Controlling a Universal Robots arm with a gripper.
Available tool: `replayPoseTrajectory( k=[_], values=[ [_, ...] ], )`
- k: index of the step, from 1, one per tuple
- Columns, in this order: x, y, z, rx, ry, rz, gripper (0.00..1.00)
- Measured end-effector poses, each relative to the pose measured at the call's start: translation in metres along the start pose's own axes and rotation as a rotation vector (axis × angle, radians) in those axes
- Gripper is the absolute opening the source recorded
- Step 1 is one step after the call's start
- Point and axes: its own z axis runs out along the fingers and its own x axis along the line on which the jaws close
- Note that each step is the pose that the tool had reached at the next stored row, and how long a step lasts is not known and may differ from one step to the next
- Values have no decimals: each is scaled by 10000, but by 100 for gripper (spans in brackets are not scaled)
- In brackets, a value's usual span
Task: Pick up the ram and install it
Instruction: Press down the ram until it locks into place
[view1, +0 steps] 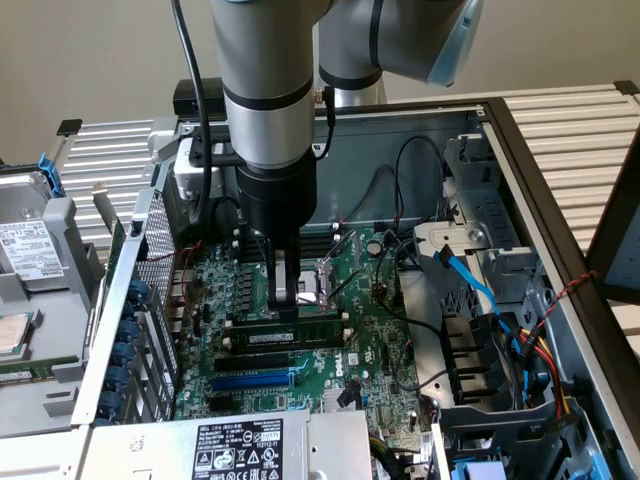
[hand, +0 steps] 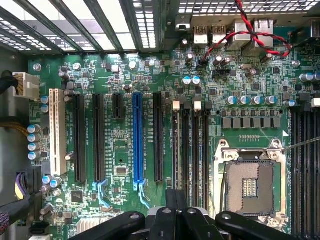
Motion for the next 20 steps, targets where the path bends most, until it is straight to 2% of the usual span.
replayPoseTrajectory(
  k=[7,16,20],
  values=[
    [0,0,0,4,47,-1,10],
    [0,3,6,2,44,0,10],
    [-6,3,67,3,40,1,10]
  ],
)
